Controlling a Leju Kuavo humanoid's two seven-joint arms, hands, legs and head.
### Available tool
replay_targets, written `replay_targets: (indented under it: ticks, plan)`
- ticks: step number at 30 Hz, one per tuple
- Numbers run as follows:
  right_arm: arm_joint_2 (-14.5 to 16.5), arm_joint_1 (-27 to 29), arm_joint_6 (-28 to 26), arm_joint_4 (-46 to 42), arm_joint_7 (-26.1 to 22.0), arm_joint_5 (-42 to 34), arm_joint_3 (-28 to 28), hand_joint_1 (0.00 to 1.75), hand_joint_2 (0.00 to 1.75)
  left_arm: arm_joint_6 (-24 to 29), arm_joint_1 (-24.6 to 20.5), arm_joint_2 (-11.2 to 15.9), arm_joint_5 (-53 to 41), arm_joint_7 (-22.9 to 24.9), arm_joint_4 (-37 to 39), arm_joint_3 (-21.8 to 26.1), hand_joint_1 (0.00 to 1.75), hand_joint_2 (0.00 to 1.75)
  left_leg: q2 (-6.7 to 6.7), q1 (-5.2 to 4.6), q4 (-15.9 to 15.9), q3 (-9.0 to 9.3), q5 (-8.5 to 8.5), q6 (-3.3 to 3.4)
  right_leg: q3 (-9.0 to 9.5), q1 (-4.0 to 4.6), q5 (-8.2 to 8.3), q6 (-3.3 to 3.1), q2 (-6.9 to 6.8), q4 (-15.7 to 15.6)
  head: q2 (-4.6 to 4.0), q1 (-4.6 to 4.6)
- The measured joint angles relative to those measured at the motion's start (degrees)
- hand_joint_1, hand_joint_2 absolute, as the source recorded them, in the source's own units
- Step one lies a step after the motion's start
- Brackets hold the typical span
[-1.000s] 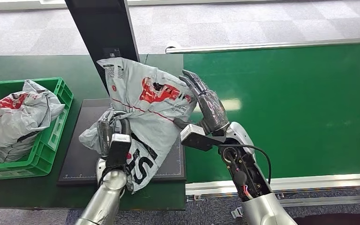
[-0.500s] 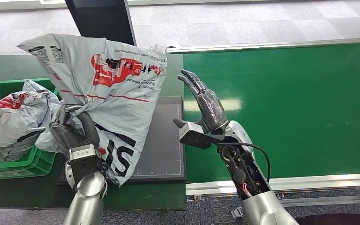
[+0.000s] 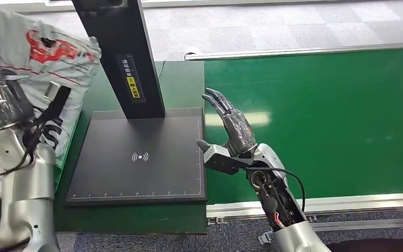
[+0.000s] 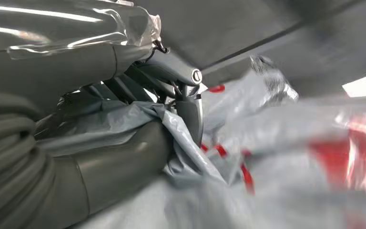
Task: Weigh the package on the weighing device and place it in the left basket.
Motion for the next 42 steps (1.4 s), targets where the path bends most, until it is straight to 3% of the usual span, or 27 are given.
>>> replay_targets:
  ticks: [3,6,10,15,18,21,22,25,28,34,38,40,42]
  plan:
    - [-0.04,0.29,9.23,0.36,3.54,-10.93,-0.91,0.0,1.75,-2.36,-7.48,9.36,-0.19,10.11,14.82,-4.6,1.75,1.75,0.15,0.06,0.0,-0.03,0.01,-0.05,-0.05,0.06,0.03,-0.05,0.17,0.06,0.0,0.01]
    - [-0.03,0.44,20.42,1.39,7.56,-25.61,-2.39,0.0,1.75,-3.74,-11.44,15.25,-0.2,13.35,24.6,-7.94,1.75,1.75,0.32,0.05,0.0,-0.07,-0.02,-0.08,-0.14,0.06,0.03,-0.05,0.36,0.07,0.0,0.02]
    - [-0.03,0.28,25.93,3.32,10.25,-32.67,-3.35,0.0,1.75,-3.83,-13.85,20.03,-0.2,13.76,32.45,-10.28,1.75,1.75,0.34,0.05,0.0,-0.14,-0.06,-0.09,-0.2,0.05,0.0,-0.06,0.38,0.06,0.0,0.01]
    - [-0.18,-1.77,29.35,8.18,14.93,-31.9,-1.59,0.0,1.75,-4.9,-14.99,23.75,-0.24,16.27,37.56,-11.57,1.75,1.75,0.33,0.05,0.0,-0.15,-0.08,-0.09,-0.21,0.05,0.0,-0.07,0.38,0.06,0.0,0.02]
    - [0.01,-3.43,28.19,11.48,14.42,-29.49,0.23,0.0,1.75,-11.07,-15.4,25.03,-0.19,19.11,39.74,-12.09,1.75,1.75,0.27,0.05,-0.01,-0.13,-0.07,-0.1,-0.2,0.06,0.0,-0.07,0.33,0.06,0.0,0.02]
    - [0.53,-4.84,27.67,14.36,13.11,-28.25,1.43,0.0,1.75,-25.77,-15.86,24.97,1.62,19.01,42.18,-11.64,0.86,1.75,0.14,0.05,-0.01,-0.13,-0.06,-0.11,-0.17,0.06,0.0,-0.07,0.23,0.06,0.0,0.01]
    - [0.65,-5.25,27.69,15.18,12.79,-28.07,1.64,0.0,1.75,-30.86,-15.91,24.7,3.34,17.34,42.93,-10.95,0.42,1.75,0.13,0.05,-0.01,-0.13,-0.05,-0.11,-0.16,0.06,0.0,-0.07,0.22,0.06,0.0,0.01]
    - [0.66,-6.06,27.99,16.8,12.45,-27.92,1.93,0.0,1.75,-40.37,-15.93,23.62,10.54,8.79,44.38,-7.47,0.0,1.75,0.07,0.01,0.0,-0.1,-0.05,-0.1,-0.11,0.0,-0.01,-0.06,0.16,0.06,0.0,0.02]
    - [0.43,-6.24,28.17,17.28,12.53,-27.87,2.0,0.0,1.75,-42.1,-15.73,22.8,14.37,3.33,44.9,-3.87,0.0,1.75,-0.12,-0.05,0.0,-0.08,-0.03,-0.08,-0.04,-0.06,-0.05,-0.02,-0.02,0.05,0.0,0.01]
    - [0.26,-6.26,28.31,17.55,12.73,-27.82,2.02,0.0,1.75,-41.93,-15.68,22.05,14.99,2.27,45.26,-0.95,0.0,1.75,-0.38,-0.11,0.0,-0.04,0.01,-0.03,0.08,-0.12,-0.08,0.02,-0.27,0.04,0.0,0.01]
    - [0.22,-6.21,28.25,17.51,13.39,-27.83,2.02,0.0,1.75,-36.02,-15.0,21.18,16.93,0.84,45.15,0.21,0.0,1.75,-0.42,-0.13,0.0,0.01,0.04,0.0,0.13,-0.13,-0.08,0.02,-0.31,0.04,0.0,0.01]
    - [0.13,-5.92,28.35,16.91,14.04,-28.05,2.02,0.0,1.75,-27.69,-13.82,20.02,20.64,-3.37,44.45,1.39,0.0,0.87,-0.5,-0.13,0.0,0.0,0.05,0.01,0.13,-0.13,-0.08,0.02,-0.38,0.04,0.0,0.02]
    - [0.02,-5.45,28.59,15.74,14.73,-28.52,2.09,0.0,1.75,-16.37,-12.2,18.54,27.88,-11.22,42.52,2.82,0.0,0.0,-0.56,-0.12,0.0,-0.04,0.06,0.02,0.14,-0.13,-0.07,0.02,-0.45,0.04,0.0,0.03]
